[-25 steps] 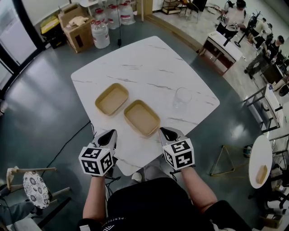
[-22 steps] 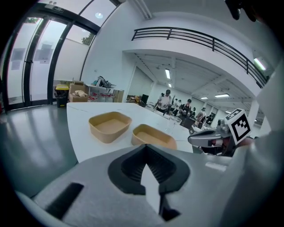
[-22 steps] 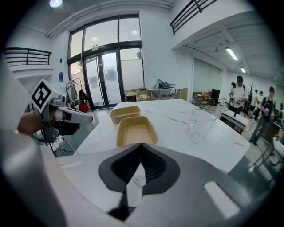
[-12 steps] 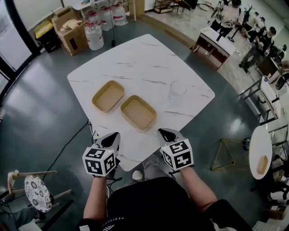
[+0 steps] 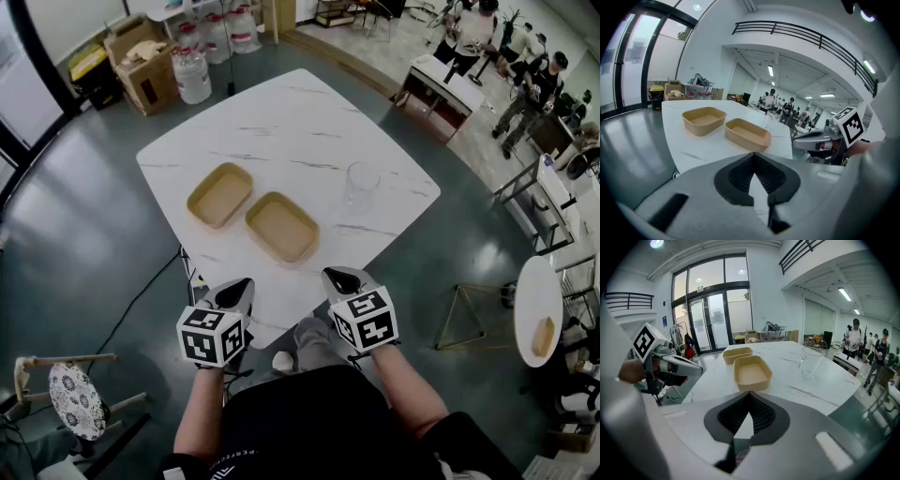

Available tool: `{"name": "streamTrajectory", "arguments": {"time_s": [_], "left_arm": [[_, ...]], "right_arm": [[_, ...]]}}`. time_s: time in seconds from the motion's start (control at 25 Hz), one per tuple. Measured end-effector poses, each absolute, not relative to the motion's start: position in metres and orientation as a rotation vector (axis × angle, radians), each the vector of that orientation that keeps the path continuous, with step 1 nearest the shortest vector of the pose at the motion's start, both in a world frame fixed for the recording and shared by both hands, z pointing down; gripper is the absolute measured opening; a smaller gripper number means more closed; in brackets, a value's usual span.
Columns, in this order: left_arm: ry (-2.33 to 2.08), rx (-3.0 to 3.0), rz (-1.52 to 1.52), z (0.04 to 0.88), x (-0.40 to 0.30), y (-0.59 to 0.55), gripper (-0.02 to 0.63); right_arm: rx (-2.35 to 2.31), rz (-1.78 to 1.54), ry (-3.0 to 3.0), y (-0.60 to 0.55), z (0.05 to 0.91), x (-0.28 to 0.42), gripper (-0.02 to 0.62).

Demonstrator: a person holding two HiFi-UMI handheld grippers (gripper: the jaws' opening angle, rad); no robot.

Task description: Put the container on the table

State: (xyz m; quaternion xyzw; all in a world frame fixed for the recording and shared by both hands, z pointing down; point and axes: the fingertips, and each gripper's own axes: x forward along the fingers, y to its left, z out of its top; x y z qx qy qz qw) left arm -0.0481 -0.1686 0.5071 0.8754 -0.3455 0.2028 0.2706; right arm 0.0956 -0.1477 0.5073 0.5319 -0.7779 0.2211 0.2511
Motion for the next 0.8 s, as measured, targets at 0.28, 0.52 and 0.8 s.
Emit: {"name": "streamTrajectory", "arguments": {"time_s": [0.28,0.52,0.8], "left_arm": [[-0.949,2.349,0.551,0.505,-0.05,-0.168,-0.002],[-0.963,2.339,0.544,0.504,-0.053,-0.171,-0.003],[-0.965,2.333,0.537,0.507,-0.046,-0.179,-0.002]], "right_arm": [[1.438,0.603,-2.136,-0.147,0.504,0.093,-0.002],[1.434,0.595,-2.142,-0.152,0.5,0.094,-0.001],[1.425,0.592,-2.149,-0.157,0.502,0.097,-0.001]]}}
